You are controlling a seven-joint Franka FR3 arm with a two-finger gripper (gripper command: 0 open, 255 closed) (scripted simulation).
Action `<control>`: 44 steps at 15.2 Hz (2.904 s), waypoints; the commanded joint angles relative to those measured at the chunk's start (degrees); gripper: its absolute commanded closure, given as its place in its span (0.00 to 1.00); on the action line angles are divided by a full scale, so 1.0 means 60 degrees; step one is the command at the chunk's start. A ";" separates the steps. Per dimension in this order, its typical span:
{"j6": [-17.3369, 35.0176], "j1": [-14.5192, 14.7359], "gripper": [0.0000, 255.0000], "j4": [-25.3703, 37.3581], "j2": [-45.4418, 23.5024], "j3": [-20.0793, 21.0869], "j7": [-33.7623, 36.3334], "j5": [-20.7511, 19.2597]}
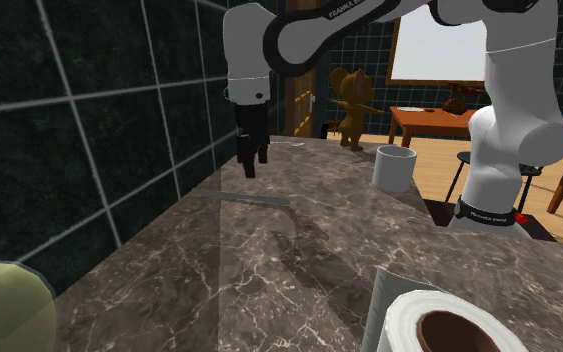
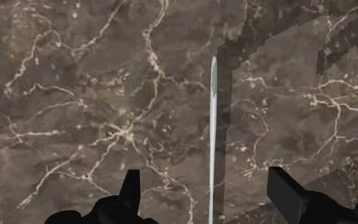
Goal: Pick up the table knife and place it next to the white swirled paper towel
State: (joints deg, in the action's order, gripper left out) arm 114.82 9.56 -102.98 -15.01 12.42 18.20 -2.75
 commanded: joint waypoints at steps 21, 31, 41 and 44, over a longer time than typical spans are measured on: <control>0.0785 0.0231 1.00 0.0403 -0.1216 0.0001 0.0283 -0.0233; 0.0354 0.0216 1.00 0.0627 -0.1004 0.0026 0.0254 -0.0177; -0.0772 0.0198 1.00 0.1351 -0.0592 0.0071 0.0197 -0.0067; -0.1123 0.0197 1.00 0.1617 -0.0504 0.0081 0.0185 -0.0043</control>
State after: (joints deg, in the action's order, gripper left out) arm 108.75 10.81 -93.74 -18.22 12.92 19.43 -3.07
